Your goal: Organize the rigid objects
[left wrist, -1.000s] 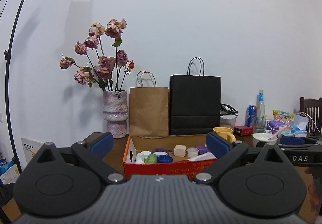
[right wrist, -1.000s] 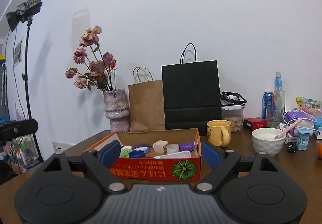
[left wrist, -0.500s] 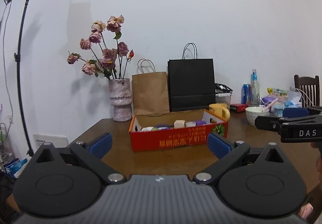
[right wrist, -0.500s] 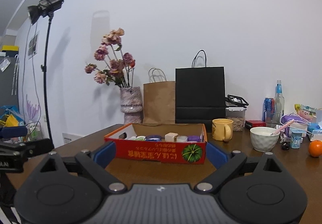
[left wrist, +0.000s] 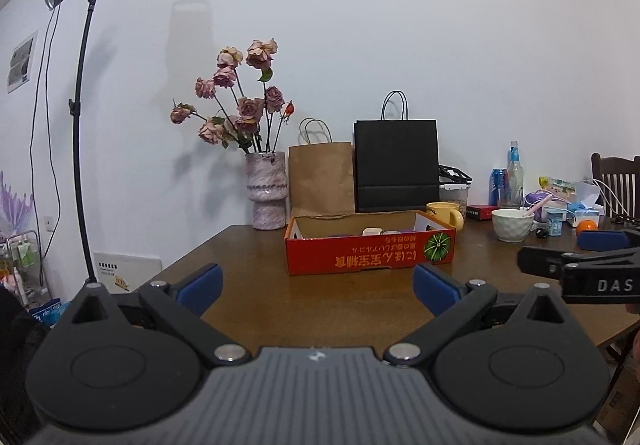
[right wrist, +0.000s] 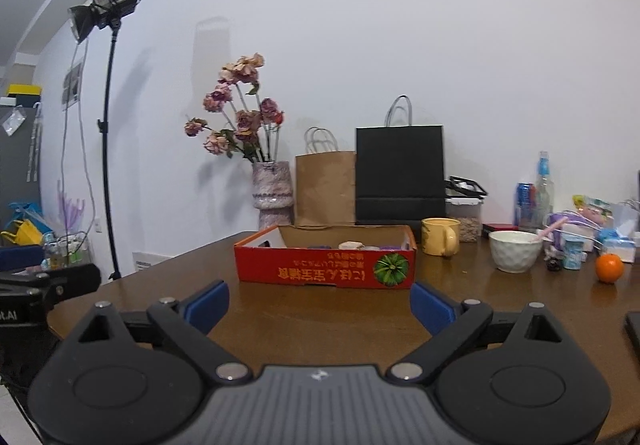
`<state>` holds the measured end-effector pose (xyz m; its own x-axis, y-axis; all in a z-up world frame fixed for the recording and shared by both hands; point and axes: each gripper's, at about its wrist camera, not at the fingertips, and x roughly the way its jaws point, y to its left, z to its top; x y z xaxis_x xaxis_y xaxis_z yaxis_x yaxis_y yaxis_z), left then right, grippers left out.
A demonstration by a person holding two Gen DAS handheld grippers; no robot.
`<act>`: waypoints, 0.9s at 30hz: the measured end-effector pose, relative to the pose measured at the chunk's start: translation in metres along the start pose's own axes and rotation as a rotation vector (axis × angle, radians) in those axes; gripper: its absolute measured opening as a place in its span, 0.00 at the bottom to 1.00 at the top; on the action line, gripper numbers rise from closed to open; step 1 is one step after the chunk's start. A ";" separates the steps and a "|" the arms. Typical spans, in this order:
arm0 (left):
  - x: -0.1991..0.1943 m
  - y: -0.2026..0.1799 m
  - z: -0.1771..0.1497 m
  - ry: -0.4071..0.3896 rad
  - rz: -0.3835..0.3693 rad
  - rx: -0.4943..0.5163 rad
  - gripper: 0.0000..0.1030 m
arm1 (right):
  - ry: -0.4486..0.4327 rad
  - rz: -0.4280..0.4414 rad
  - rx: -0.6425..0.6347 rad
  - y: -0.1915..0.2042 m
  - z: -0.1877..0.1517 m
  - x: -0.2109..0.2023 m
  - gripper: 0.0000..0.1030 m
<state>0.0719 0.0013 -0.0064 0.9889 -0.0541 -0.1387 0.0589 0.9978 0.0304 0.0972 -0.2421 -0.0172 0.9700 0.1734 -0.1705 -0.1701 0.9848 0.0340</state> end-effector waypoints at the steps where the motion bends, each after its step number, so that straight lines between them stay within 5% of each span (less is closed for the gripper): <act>1: -0.003 0.001 0.000 0.005 0.004 -0.008 1.00 | 0.000 -0.007 0.002 0.001 -0.001 -0.006 0.99; 9: -0.025 0.002 0.001 0.023 0.020 -0.033 1.00 | 0.015 -0.023 -0.033 0.007 -0.015 -0.043 1.00; 27: -0.026 0.001 0.003 0.037 0.010 -0.021 1.00 | 0.021 -0.012 -0.031 0.008 -0.017 -0.042 1.00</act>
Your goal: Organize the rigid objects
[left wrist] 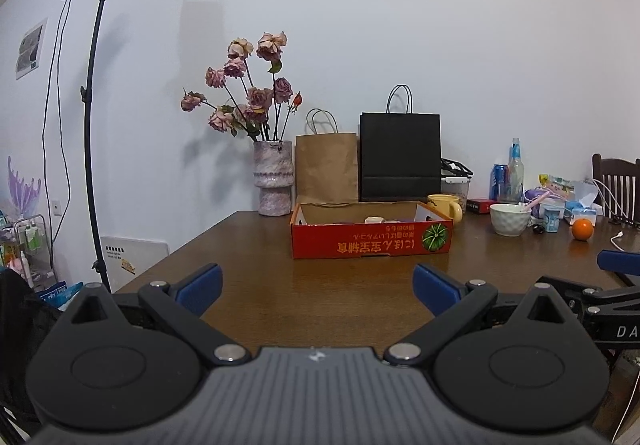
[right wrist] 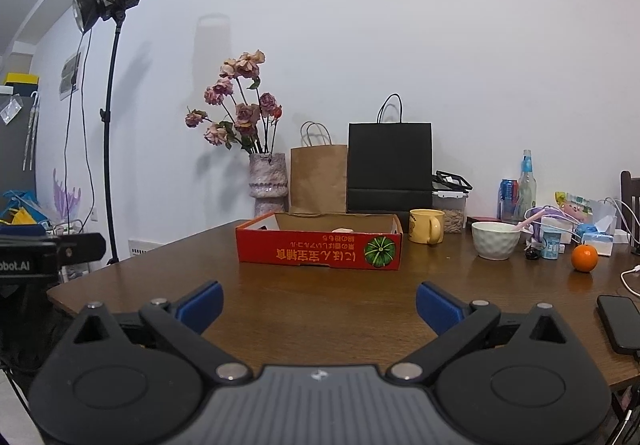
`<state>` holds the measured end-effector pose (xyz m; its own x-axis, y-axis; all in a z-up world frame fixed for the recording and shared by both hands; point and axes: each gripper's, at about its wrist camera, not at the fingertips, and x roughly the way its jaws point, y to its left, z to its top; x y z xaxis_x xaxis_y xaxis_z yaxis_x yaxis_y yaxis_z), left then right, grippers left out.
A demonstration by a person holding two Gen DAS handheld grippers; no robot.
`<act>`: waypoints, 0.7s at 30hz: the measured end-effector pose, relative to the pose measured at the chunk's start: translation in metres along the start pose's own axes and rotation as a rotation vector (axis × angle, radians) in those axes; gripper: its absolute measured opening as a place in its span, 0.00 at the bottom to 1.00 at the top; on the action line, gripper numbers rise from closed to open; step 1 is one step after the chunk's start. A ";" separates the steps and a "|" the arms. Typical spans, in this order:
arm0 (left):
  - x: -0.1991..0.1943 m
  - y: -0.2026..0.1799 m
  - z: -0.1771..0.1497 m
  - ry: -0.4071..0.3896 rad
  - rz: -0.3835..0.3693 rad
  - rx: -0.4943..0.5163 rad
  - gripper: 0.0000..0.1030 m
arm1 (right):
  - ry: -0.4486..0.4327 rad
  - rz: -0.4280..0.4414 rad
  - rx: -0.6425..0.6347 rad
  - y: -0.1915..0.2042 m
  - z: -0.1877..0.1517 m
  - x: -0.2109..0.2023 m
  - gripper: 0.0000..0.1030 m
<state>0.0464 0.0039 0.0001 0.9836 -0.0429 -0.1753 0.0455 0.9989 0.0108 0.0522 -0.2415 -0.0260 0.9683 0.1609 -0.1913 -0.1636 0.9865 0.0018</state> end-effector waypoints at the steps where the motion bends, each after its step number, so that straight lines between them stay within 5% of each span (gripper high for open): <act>1: 0.000 0.000 0.000 0.001 -0.002 0.000 1.00 | 0.001 -0.002 -0.002 0.001 0.000 0.000 1.00; 21: -0.001 0.001 0.000 -0.009 0.014 0.005 1.00 | -0.006 -0.004 -0.008 0.003 0.000 -0.001 1.00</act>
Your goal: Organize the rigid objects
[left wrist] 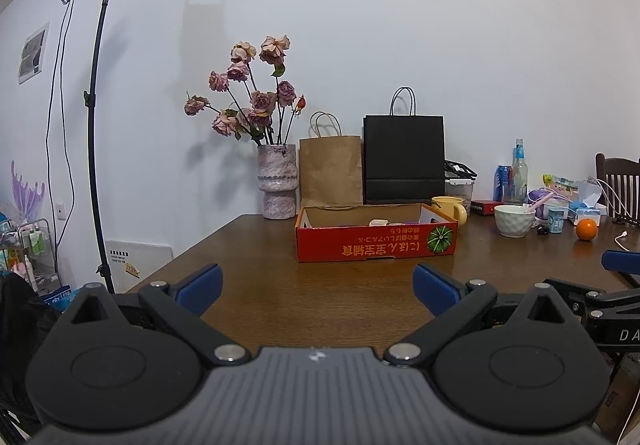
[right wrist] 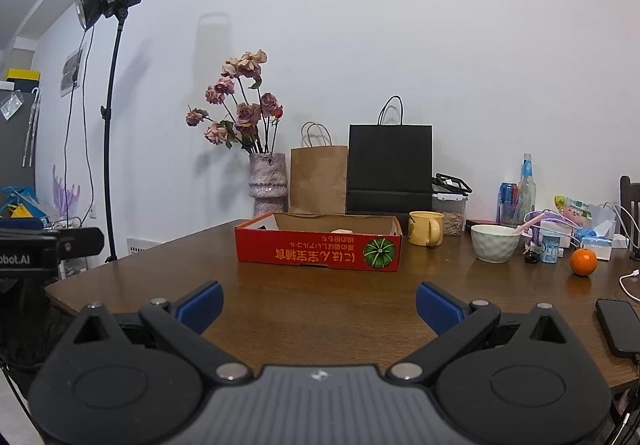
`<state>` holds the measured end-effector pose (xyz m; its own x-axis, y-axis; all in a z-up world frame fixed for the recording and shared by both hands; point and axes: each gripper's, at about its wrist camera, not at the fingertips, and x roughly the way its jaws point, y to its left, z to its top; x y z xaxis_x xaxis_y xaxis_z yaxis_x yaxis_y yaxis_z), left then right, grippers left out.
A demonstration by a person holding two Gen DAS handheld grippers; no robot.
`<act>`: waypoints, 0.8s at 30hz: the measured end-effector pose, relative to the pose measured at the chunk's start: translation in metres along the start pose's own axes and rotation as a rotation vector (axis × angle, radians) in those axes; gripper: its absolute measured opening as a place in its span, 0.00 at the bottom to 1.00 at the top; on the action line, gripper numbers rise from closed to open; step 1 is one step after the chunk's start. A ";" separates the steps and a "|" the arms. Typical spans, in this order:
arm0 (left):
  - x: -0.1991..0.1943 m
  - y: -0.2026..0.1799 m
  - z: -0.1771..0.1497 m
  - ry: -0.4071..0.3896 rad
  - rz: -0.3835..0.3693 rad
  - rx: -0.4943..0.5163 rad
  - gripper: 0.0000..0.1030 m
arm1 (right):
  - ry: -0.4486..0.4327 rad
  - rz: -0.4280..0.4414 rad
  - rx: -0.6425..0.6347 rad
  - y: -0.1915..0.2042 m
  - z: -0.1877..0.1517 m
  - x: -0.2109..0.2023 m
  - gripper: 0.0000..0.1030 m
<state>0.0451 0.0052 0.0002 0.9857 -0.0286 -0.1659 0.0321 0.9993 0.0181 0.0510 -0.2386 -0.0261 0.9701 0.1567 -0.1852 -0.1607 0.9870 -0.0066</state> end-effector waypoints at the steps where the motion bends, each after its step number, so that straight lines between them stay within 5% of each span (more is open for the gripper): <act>1: 0.000 0.000 0.000 0.001 0.001 0.001 1.00 | 0.001 -0.002 -0.001 0.000 0.000 0.000 1.00; 24: 0.001 0.000 0.000 0.004 -0.006 0.009 1.00 | 0.010 0.000 0.002 0.002 -0.003 0.001 1.00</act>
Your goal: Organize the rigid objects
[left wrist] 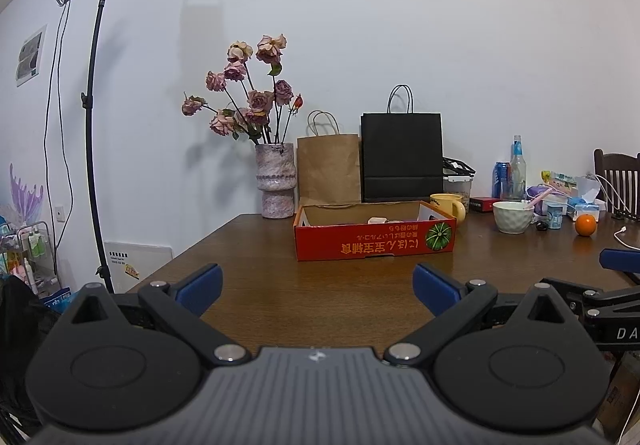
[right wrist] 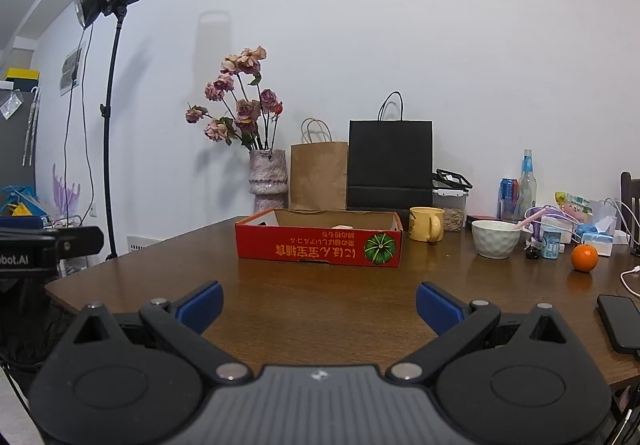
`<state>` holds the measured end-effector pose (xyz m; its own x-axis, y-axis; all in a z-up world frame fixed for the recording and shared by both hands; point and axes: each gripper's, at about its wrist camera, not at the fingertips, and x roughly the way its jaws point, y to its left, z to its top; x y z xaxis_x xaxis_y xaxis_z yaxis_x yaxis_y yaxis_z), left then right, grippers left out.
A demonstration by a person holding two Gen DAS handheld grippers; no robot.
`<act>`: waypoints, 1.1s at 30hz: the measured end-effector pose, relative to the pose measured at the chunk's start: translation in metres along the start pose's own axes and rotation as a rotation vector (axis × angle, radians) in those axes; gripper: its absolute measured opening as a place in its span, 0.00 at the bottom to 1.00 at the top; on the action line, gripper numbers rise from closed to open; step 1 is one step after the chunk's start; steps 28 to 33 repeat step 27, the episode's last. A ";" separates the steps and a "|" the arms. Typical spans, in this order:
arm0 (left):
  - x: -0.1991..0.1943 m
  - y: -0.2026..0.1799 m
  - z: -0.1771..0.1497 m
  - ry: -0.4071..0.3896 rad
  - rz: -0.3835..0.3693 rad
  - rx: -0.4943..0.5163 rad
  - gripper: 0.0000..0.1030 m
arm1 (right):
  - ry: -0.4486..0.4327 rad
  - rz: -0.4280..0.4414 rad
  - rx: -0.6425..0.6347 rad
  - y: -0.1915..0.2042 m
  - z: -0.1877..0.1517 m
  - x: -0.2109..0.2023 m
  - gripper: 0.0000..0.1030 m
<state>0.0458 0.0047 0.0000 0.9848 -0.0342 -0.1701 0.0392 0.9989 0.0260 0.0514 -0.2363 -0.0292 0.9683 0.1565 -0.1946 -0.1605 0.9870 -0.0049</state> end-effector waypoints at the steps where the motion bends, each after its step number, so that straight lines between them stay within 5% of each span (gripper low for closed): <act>1: 0.000 0.000 0.000 0.000 -0.001 0.000 1.00 | -0.001 0.000 0.000 0.000 0.000 0.000 1.00; 33: 0.008 0.004 -0.001 0.032 -0.027 0.006 1.00 | 0.010 0.008 0.007 0.000 -0.002 0.002 1.00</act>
